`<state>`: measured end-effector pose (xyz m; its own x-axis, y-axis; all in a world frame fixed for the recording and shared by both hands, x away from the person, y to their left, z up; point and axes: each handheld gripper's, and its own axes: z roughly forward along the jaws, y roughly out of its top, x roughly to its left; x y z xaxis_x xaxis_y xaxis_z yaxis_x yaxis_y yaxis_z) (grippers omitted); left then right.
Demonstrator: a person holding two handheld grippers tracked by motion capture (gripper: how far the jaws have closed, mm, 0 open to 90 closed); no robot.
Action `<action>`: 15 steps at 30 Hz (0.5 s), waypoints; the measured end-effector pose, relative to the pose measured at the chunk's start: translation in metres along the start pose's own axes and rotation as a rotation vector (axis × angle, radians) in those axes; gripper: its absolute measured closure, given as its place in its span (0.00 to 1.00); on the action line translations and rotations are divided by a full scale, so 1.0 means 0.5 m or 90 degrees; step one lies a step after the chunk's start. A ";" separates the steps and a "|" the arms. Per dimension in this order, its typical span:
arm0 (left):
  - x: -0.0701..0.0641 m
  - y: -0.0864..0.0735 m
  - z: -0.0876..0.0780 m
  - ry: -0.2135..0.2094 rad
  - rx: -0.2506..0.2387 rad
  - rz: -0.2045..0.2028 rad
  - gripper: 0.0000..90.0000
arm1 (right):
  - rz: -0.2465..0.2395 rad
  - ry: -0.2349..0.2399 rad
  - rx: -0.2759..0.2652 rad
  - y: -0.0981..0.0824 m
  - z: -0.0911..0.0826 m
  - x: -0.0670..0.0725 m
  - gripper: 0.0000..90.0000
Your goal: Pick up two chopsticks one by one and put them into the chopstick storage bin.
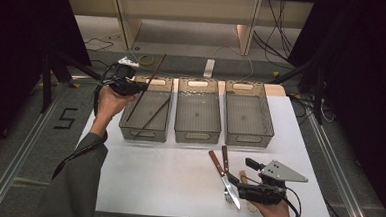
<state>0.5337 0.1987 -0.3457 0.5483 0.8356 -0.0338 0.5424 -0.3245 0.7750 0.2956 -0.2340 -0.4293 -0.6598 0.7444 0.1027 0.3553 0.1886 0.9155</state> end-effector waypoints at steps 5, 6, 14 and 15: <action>0.005 -0.015 0.013 0.010 0.008 -0.002 0.94 | 0.003 -0.001 0.000 0.000 0.001 -0.001 0.23; 0.007 -0.018 0.016 0.009 0.012 -0.004 0.94 | 0.003 -0.001 0.000 0.000 0.000 -0.001 0.23; 0.011 -0.028 0.025 0.015 0.020 -0.009 0.94 | 0.004 -0.002 -0.002 0.000 0.000 -0.002 0.23; 0.011 -0.029 0.026 0.015 0.020 -0.009 0.94 | 0.004 -0.002 -0.002 0.000 0.000 -0.002 0.23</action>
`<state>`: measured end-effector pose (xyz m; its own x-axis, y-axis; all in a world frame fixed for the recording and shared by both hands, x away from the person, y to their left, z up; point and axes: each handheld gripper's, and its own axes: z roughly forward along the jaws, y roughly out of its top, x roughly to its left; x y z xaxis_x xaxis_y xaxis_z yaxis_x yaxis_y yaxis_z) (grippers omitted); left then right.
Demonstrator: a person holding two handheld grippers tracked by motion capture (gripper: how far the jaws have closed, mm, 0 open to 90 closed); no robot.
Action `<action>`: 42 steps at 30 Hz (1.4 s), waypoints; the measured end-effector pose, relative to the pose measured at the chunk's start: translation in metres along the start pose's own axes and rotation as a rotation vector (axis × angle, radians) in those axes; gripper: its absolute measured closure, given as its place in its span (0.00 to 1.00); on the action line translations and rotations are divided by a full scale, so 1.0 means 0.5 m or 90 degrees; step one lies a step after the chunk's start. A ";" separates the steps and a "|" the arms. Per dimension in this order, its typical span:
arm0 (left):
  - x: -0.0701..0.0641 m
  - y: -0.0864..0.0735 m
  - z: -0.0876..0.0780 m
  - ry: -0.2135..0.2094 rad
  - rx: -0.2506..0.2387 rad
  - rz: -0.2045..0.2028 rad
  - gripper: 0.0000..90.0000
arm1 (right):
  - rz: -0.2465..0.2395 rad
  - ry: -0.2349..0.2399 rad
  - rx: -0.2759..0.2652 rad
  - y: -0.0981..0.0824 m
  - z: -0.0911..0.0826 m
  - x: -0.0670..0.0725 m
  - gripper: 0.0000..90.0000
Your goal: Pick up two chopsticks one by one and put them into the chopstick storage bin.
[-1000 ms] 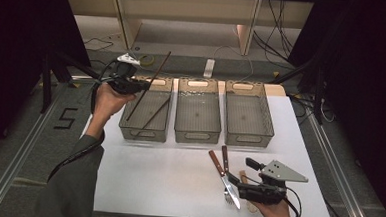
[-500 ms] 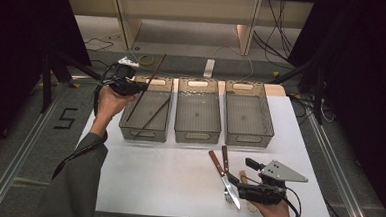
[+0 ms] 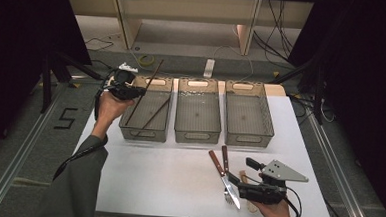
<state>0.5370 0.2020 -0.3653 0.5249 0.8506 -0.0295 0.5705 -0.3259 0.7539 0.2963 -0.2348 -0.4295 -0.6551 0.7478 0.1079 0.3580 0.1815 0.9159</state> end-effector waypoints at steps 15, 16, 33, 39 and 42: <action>-0.001 -0.031 0.024 0.000 0.024 -0.009 0.93 | -0.002 0.000 0.001 0.000 0.000 0.001 0.23; -0.001 -0.034 0.025 0.003 0.025 -0.014 0.93 | -0.003 -0.001 0.001 0.000 0.000 0.000 0.23; -0.054 -0.067 -0.046 -0.007 -0.027 -0.071 0.35 | -0.006 0.000 0.003 0.002 0.000 0.002 0.24; -0.075 -0.087 -0.070 -0.024 -0.055 -0.080 0.30 | -0.006 -0.003 0.001 0.005 -0.001 -0.001 0.24; -0.092 -0.099 -0.079 -0.045 -0.066 -0.085 0.27 | -0.001 0.002 0.005 0.006 0.000 -0.003 0.24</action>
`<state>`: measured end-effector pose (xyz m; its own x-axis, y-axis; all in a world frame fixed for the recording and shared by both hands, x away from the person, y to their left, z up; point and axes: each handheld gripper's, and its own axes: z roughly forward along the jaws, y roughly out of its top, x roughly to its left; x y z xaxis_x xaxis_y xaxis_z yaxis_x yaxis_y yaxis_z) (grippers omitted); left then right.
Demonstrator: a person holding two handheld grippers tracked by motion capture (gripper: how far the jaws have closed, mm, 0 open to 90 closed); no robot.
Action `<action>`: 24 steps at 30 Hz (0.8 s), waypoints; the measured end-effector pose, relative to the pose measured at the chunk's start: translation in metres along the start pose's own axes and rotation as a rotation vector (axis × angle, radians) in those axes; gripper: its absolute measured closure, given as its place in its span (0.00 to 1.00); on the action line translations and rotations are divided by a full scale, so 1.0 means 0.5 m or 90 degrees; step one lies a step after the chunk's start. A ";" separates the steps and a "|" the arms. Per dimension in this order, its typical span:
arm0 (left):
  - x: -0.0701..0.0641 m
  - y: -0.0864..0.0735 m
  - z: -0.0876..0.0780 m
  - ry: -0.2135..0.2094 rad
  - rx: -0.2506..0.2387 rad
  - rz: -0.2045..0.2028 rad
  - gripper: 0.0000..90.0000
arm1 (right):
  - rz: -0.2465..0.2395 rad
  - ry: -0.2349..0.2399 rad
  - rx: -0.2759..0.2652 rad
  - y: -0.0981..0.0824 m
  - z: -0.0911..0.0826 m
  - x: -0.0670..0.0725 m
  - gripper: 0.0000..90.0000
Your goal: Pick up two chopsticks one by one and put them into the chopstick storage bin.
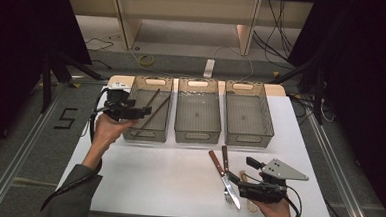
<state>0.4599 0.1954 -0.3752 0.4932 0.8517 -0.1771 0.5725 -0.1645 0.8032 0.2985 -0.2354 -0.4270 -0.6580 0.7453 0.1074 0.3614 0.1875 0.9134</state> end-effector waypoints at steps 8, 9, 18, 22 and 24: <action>-0.049 -0.052 -0.023 -0.011 -0.026 0.024 0.24 | -0.008 -0.008 0.043 0.006 0.010 -0.006 0.28; -0.053 -0.062 -0.026 -0.013 -0.026 0.027 0.24 | -0.011 -0.013 0.052 0.007 0.013 -0.007 0.28; -0.084 -0.136 -0.048 -0.022 -0.021 0.033 0.23 | -0.010 -0.040 0.106 0.015 0.027 -0.025 0.32; -0.093 -0.148 -0.058 -0.030 -0.033 0.035 0.22 | -0.002 -0.059 0.130 0.012 0.030 -0.038 0.33; -0.099 -0.153 -0.063 -0.041 -0.042 0.037 0.21 | 0.003 -0.065 0.141 0.010 0.032 -0.042 0.34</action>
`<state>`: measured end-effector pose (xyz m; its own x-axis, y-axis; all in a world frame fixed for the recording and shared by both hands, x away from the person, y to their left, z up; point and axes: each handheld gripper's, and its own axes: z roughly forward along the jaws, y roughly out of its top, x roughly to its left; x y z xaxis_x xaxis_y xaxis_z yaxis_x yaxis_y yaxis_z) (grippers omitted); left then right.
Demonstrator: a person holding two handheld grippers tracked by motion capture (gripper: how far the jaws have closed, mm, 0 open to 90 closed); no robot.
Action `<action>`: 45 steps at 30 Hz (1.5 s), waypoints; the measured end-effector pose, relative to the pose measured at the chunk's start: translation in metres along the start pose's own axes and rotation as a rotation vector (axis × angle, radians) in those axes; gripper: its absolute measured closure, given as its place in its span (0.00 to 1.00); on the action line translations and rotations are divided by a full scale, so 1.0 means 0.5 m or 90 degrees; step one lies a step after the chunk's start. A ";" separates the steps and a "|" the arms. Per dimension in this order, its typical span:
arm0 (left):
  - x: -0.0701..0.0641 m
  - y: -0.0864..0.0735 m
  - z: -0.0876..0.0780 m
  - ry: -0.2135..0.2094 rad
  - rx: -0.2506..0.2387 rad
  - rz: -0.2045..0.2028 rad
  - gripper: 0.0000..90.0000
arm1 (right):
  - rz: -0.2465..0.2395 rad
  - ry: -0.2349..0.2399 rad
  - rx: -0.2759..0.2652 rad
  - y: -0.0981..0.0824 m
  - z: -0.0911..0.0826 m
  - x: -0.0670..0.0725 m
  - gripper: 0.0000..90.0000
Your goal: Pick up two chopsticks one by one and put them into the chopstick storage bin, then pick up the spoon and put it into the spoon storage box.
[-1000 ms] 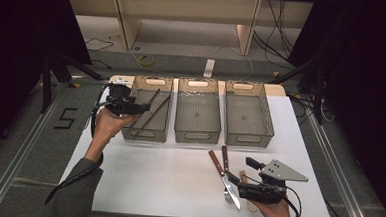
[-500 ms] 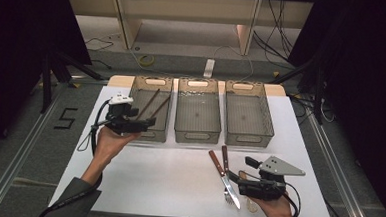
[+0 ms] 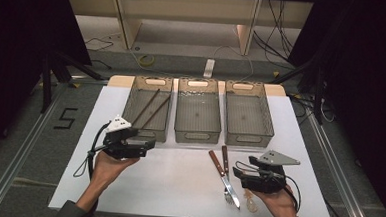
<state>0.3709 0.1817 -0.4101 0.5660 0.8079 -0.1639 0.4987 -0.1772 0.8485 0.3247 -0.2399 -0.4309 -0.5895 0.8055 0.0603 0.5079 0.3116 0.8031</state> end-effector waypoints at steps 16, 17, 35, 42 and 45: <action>-0.030 -0.029 -0.013 -0.048 0.004 0.014 0.19 | 0.027 -0.024 0.071 -0.022 0.012 -0.020 0.39; -0.032 -0.031 -0.012 -0.049 0.007 0.014 0.19 | 0.028 -0.021 0.078 -0.023 0.015 -0.020 0.39; -0.042 -0.041 -0.026 -0.041 -0.007 0.036 0.17 | 0.011 -0.027 0.158 -0.033 0.041 -0.014 0.44; -0.046 -0.042 -0.024 -0.039 0.000 0.051 0.17 | -0.003 -0.035 0.189 -0.031 0.058 -0.018 0.53; -0.047 -0.041 -0.024 -0.039 -0.002 0.050 0.17 | -0.001 -0.041 0.206 -0.031 0.062 -0.024 0.54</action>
<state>0.3394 0.1734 -0.4178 0.6423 0.7557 -0.1281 0.4498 -0.2364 0.8613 0.3433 -0.2387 -0.4624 -0.5554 0.8315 0.0136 0.6863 0.4491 0.5722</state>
